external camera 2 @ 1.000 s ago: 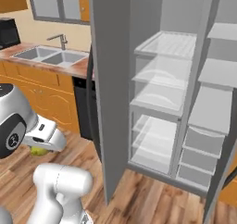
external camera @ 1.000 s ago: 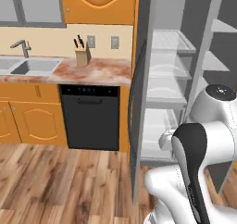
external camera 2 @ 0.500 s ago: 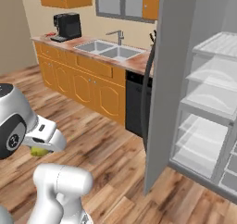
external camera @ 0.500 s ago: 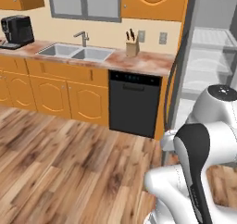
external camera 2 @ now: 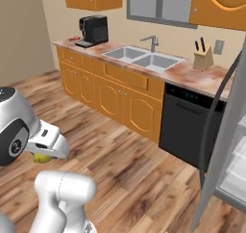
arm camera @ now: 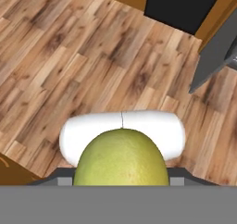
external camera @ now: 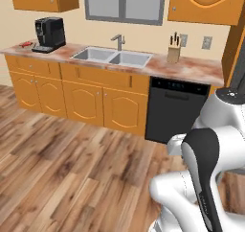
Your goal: Retrieve a lemon from the fridge and place it on the cutting board with the fish.
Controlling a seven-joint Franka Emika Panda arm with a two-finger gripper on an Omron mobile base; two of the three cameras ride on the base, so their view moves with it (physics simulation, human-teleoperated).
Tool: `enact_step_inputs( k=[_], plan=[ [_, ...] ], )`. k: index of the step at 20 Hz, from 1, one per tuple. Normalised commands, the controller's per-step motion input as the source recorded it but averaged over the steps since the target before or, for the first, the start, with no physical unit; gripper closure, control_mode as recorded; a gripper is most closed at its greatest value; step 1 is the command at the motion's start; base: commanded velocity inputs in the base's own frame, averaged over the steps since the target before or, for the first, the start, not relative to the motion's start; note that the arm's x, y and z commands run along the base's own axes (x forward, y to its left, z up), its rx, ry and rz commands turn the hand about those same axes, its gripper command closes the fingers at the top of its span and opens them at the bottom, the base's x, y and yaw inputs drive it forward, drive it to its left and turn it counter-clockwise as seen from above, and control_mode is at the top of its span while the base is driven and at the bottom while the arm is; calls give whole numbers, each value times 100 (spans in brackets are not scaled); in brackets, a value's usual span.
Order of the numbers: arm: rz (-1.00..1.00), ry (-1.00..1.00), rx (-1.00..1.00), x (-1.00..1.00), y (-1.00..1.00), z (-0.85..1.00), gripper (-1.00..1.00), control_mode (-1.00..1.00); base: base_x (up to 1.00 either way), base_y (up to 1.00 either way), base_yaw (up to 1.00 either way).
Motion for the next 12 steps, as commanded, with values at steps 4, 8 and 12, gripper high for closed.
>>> enact_step_inputs(
  k=[4, 8, 12],
  plan=[
    [0, 0, 0, 0, 0, 0, 100, 100, 77, 92, 0],
    [0, 0, 0, 0, 0, 0, 100, 100, 98, 77, 0],
    [0, 0, 0, 0, 0, 0, 100, 100, 100, 83, -2]
  ],
)
